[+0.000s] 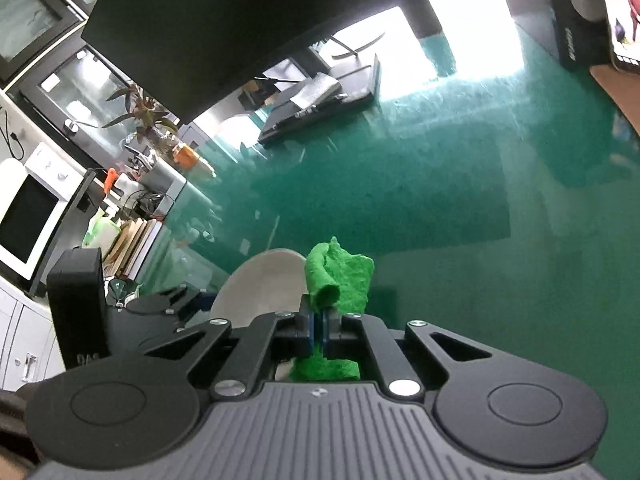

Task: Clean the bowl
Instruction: 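Turn the bowl upright with the left gripper while the right gripper lifts the cloth, then wipe the cloth along the bowl's rim and inner wall with the right gripper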

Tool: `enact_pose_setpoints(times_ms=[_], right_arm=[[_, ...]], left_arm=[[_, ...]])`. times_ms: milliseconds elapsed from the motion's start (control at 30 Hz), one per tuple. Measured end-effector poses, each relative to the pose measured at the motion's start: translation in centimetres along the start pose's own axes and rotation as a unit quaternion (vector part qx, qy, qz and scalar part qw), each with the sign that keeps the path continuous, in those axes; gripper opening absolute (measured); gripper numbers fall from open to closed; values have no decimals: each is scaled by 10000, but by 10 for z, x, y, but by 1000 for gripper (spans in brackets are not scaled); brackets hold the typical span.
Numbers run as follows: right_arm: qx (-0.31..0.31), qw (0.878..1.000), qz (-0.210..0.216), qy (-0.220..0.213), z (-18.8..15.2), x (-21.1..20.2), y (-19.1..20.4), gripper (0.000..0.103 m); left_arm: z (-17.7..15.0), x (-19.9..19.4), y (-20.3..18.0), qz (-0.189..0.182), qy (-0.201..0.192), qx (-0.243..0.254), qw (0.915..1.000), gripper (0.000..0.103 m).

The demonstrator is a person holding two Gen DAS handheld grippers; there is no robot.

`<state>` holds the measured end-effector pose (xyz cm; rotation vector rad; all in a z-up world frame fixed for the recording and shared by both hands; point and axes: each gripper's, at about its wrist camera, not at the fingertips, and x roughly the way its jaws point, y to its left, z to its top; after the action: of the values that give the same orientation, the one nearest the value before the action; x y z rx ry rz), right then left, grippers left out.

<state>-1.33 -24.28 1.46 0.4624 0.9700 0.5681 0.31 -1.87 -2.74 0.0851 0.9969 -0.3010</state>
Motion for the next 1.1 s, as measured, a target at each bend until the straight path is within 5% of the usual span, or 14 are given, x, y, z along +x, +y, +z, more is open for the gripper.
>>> enact_pose_setpoints(times_ms=[200,667,933,1100], right_arm=[[729,9970,248,-73,23,28,-13,5],[667,9973,176,259,26,27,-7,8],[659,9946,626,494,39,65,5,8],[1025,9925,388,544,33,45,-14,8]], left_arm=[[0,0,0,-19,-9,37,10000,103],[-1,0,0,-16,-30,20,10000,103],[-1,0,-2,-53,-12,71,10000,103],[-2,0,-3,-57,-51,71,9999,103]])
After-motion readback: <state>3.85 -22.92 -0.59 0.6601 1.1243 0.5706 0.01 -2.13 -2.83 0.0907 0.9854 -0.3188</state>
